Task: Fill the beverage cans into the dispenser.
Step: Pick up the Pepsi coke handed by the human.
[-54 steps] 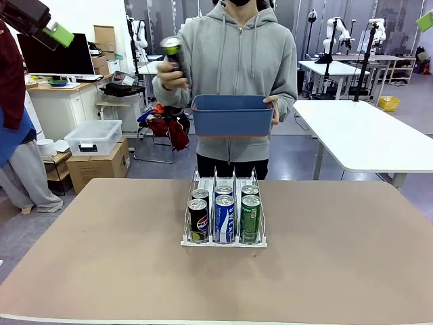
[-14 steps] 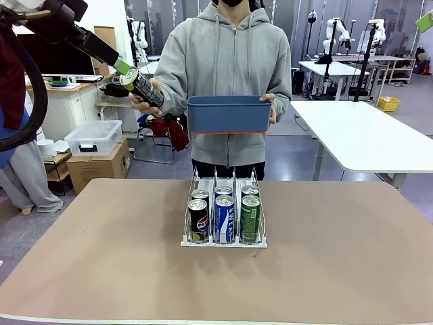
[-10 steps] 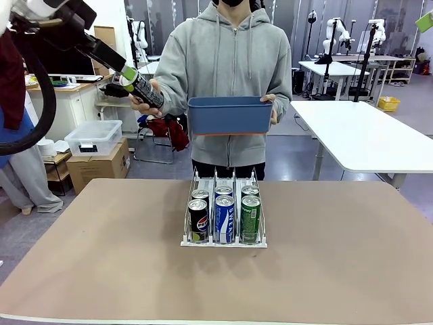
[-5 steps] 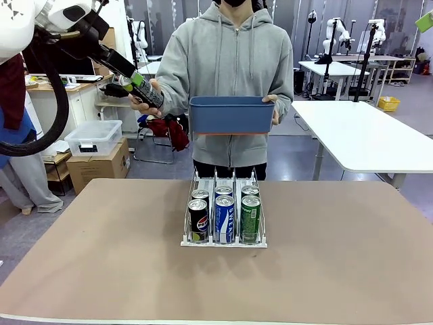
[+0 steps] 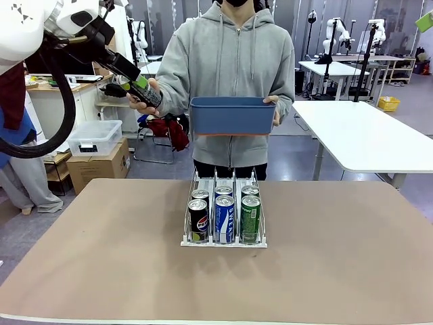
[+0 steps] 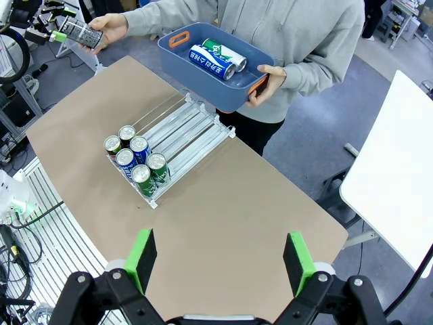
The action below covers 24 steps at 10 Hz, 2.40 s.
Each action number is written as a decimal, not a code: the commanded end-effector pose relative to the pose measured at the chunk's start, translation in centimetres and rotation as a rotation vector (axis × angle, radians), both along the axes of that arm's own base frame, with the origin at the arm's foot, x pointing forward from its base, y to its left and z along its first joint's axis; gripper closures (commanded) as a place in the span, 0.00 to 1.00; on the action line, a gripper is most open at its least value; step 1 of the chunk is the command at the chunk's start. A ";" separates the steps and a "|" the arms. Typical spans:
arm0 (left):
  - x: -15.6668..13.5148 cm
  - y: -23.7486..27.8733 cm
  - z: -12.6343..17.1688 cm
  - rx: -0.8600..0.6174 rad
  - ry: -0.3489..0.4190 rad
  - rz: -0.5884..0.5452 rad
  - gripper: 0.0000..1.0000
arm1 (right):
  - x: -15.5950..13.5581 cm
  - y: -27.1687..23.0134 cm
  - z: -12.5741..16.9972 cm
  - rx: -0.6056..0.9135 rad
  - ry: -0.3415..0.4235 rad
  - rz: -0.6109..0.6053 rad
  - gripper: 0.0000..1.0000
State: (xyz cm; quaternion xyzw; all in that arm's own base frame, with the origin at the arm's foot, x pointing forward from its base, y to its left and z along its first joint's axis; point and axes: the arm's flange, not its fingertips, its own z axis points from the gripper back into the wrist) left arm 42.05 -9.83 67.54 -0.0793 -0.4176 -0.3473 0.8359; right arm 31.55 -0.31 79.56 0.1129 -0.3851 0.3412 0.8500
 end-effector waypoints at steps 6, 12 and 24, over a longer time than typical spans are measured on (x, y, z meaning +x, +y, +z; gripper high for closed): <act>1.7 0.3 -0.9 -0.036 0.018 -0.017 0.00 | -0.1 0.0 -0.1 0.003 0.006 0.004 0.00; 1.5 0.0 -1.1 -0.012 0.031 0.008 0.00 | -0.1 0.0 -0.1 0.003 0.006 0.004 0.00; 0.8 0.7 -1.0 0.063 0.000 0.114 1.00 | -0.1 0.0 -0.1 0.003 0.006 0.004 0.00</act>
